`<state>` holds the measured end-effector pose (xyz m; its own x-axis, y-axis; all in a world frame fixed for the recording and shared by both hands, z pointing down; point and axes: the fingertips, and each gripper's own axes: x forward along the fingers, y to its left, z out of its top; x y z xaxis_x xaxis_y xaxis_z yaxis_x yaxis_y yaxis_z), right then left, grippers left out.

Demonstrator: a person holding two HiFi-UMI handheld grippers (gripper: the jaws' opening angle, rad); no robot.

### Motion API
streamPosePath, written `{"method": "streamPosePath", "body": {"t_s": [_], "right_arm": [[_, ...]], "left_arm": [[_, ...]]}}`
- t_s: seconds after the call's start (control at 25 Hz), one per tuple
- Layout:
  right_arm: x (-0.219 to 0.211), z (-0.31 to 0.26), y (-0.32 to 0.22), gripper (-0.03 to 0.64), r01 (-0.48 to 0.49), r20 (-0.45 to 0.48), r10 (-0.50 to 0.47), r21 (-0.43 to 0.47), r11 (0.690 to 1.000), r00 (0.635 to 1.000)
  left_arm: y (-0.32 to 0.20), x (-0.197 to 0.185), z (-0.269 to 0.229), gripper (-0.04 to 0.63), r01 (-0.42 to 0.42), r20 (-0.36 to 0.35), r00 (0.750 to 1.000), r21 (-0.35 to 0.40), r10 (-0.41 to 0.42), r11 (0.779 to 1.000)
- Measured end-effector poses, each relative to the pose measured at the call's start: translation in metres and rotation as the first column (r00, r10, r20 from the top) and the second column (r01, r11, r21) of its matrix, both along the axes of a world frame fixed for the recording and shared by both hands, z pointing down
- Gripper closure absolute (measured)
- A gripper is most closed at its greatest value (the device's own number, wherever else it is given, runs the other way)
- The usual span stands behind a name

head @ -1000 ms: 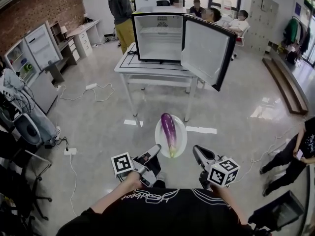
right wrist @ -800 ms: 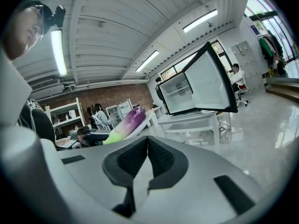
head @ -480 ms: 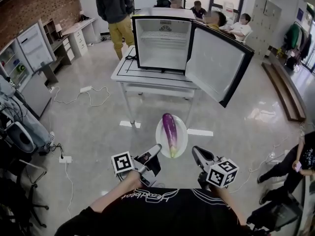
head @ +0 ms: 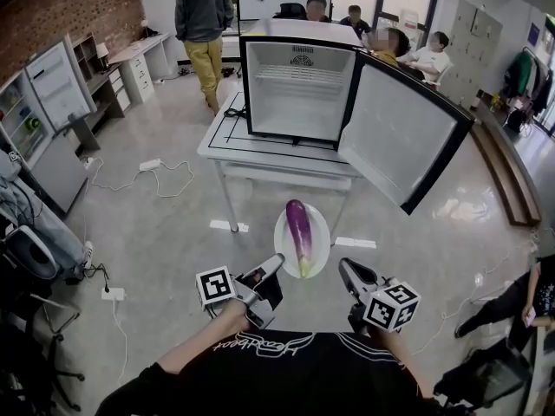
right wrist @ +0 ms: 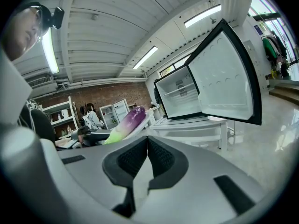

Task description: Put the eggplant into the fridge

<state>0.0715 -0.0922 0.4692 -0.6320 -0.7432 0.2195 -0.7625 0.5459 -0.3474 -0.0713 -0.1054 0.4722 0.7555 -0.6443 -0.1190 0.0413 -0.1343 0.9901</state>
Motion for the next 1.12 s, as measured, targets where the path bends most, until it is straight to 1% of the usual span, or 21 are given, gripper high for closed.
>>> {"method": "streamPosePath", "body": {"t_s": [0.32,0.56,0.76,0.88,1.12], "right_arm": [[-0.02,0.005,-0.034,0.609,0.014,-0.002,-0.014,0.011,1.0,1.0],[-0.02,0.005,-0.036,0.609,0.014,-0.005,-0.014,0.01,1.0,1.0],[-0.023,0.009,-0.031,0.609,0.014,-0.005,-0.014,0.0,1.0,1.0],[-0.025,0.009,-0.032,0.609,0.023,-0.001,-0.023,-0.003,1.0,1.0],[-0.03,0.01,-0.043,0.609,0.046,0.006,-0.046,-0.005,0.999,0.999]], "left_arm": [[-0.034,-0.023,0.007,0.574,0.026,-0.003,1.0,0.004,-0.026,1.0],[-0.035,-0.026,0.007,0.574,0.035,-0.013,0.999,0.003,-0.035,0.999],[-0.029,-0.032,0.013,0.574,0.047,-0.016,0.999,-0.016,-0.047,0.999],[-0.029,-0.034,0.014,0.572,0.057,-0.016,0.998,-0.027,-0.057,0.998],[-0.038,-0.039,0.013,0.573,0.077,-0.005,0.997,-0.021,-0.077,0.997]]}}
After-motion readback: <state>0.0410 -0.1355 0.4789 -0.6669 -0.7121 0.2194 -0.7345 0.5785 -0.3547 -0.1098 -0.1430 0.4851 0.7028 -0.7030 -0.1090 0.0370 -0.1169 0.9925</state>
